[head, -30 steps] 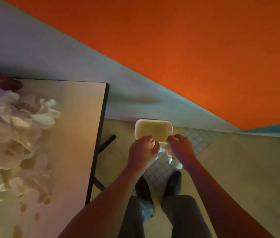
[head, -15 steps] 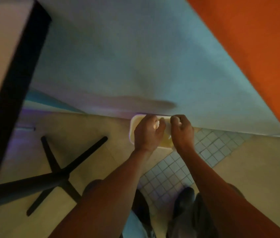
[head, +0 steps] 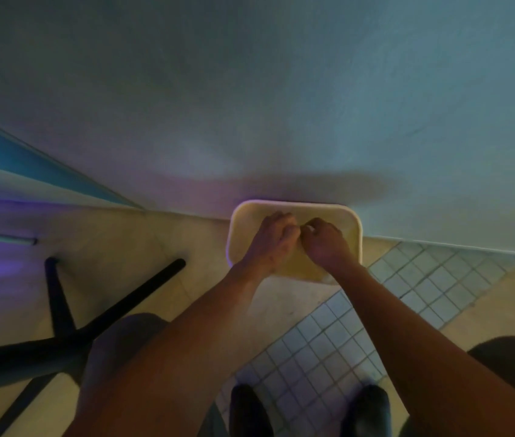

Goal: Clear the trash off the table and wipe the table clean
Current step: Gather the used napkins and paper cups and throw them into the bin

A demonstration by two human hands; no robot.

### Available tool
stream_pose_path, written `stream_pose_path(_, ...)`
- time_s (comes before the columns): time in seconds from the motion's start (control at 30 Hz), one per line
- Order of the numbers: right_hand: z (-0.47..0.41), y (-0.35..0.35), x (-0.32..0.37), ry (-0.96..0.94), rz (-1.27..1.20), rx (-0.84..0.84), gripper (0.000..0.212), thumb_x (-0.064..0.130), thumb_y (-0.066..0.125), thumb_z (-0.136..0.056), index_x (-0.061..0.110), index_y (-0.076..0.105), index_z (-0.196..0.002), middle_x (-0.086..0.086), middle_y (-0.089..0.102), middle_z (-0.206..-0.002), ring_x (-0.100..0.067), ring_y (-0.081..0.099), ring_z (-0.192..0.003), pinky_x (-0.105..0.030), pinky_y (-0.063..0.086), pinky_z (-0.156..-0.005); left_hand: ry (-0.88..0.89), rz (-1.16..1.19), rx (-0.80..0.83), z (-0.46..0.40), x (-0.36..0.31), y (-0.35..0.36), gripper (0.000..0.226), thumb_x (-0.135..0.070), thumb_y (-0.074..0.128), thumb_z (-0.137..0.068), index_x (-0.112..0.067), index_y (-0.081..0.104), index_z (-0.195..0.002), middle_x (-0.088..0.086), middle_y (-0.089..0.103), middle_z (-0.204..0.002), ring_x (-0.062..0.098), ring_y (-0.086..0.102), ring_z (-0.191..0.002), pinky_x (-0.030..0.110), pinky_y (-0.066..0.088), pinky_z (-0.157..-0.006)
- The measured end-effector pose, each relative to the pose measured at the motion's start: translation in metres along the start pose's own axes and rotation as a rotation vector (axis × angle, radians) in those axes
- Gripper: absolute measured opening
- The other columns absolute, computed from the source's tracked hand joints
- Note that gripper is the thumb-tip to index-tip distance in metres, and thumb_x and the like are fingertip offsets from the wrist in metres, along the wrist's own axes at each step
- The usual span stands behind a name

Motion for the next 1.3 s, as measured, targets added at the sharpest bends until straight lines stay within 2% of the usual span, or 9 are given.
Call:
stream_pose_path(0.07,-0.017,0.007,-0.007,0.086,0.042,0.059,0.038,0.030,0.041,-0.102,0.006,0.060,-0.124,-0.020,0.058,-0.127,-0.039,0.054,-0.119,-0.040,0.044,-0.096,-0.059,-0.067,0.075,-0.012,0.014,0.007,0.036,-0.040,0.035,-0.085,-0.021,0.063,-0.095,0.013,0.064,-0.118,0.029,0.057,-0.112,0.040,0.044,-0.101)
stream_pose_path(0.13,-0.029,0.018,-0.016,0.146,0.064,0.090,0.040,0.032,0.036,-0.103,0.009,0.055,-0.128,-0.020,0.054,-0.132,-0.040,0.051,-0.122,-0.043,0.043,-0.100,-0.094,-0.130,0.146,-0.025,0.029,0.017,0.044,-0.040,0.036,-0.089,-0.021,0.069,-0.111,0.011,0.065,-0.127,0.029,0.058,-0.118,0.043,0.044,-0.105)
stream_pose_path(0.33,-0.053,0.030,-0.025,0.228,0.103,0.130,0.062,0.046,0.032,-0.101,0.010,0.032,-0.152,-0.016,0.033,-0.155,-0.042,0.030,-0.139,-0.052,0.025,-0.115,-0.148,-0.264,0.304,-0.042,0.042,0.040,0.052,-0.035,0.045,-0.080,-0.019,0.066,-0.125,0.012,0.067,-0.127,0.034,0.062,-0.117,0.048,0.049,-0.100)
stream_pose_path(0.43,-0.053,0.032,-0.025,0.166,0.166,0.200,0.057,0.048,0.037,-0.102,0.015,0.041,-0.148,-0.016,0.040,-0.151,-0.043,0.037,-0.134,-0.052,0.028,-0.114,-0.185,-0.338,0.350,-0.045,0.045,0.045,0.036,-0.017,0.049,-0.095,-0.013,0.064,-0.127,0.016,0.063,-0.131,0.036,0.059,-0.120,0.048,0.046,-0.101)
stream_pose_path(0.6,-0.047,0.033,-0.034,0.101,0.278,0.256,0.044,0.032,0.036,-0.106,0.007,0.054,-0.137,-0.018,0.049,-0.145,-0.036,0.044,-0.133,-0.046,0.030,-0.114,-0.256,-0.367,0.333,-0.043,0.054,0.044,0.036,-0.020,0.047,-0.103,-0.012,0.058,-0.137,0.013,0.057,-0.139,0.031,0.052,-0.131,0.039,0.039,-0.109)
stream_pose_path(0.77,-0.037,0.028,-0.032,0.140,0.246,0.195,0.043,0.023,0.032,-0.105,0.002,0.050,-0.138,-0.020,0.049,-0.143,-0.037,0.044,-0.132,-0.043,0.035,-0.110,-0.238,-0.380,0.314,-0.031,0.053,0.038,0.038,-0.019,0.056,-0.096,-0.019,0.062,-0.133,0.008,0.063,-0.132,0.029,0.058,-0.122,0.033,0.042,-0.095)
stream_pose_path(0.93,-0.002,-0.002,-0.012,0.203,0.054,0.092,0.039,0.020,0.045,-0.101,0.003,0.053,-0.135,-0.021,0.054,-0.138,-0.037,0.049,-0.129,-0.037,0.039,-0.103,-0.270,-0.433,0.259,0.005,0.014,0.012,0.043,-0.038,0.056,-0.092,-0.035,0.060,-0.135,0.000,0.062,-0.137,0.027,0.058,-0.125,0.038,0.048,-0.102)
stream_pose_path(1.1,0.068,-0.052,0.032,0.184,-0.048,0.034,0.038,0.027,0.051,-0.097,0.016,0.060,-0.132,-0.001,0.058,-0.139,-0.021,0.055,-0.124,-0.022,0.036,-0.097,-0.250,-0.498,0.215,0.071,-0.063,-0.028,0.050,-0.028,0.052,-0.095,-0.020,0.047,-0.144,0.008,0.051,-0.143,0.032,0.040,-0.137,0.045,0.044,-0.104)
stream_pose_path(1.3,0.165,-0.132,0.109,0.234,-0.114,0.032,0.034,0.023,0.053,-0.091,0.022,0.062,-0.124,-0.005,0.066,-0.123,-0.025,0.062,-0.109,-0.021,0.039,-0.083,-0.232,-0.454,0.197,0.145,-0.152,-0.099,0.048,-0.033,0.054,-0.096,-0.024,0.048,-0.143,0.002,0.044,-0.151,0.028,0.036,-0.139,0.046,0.042,-0.106)
Point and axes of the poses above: each hand's wrist, its own z-axis away from the middle knuckle, its own y-axis out of the palm, x = y × z, the point moved 5 cm from there along -z, towards the middle knuckle
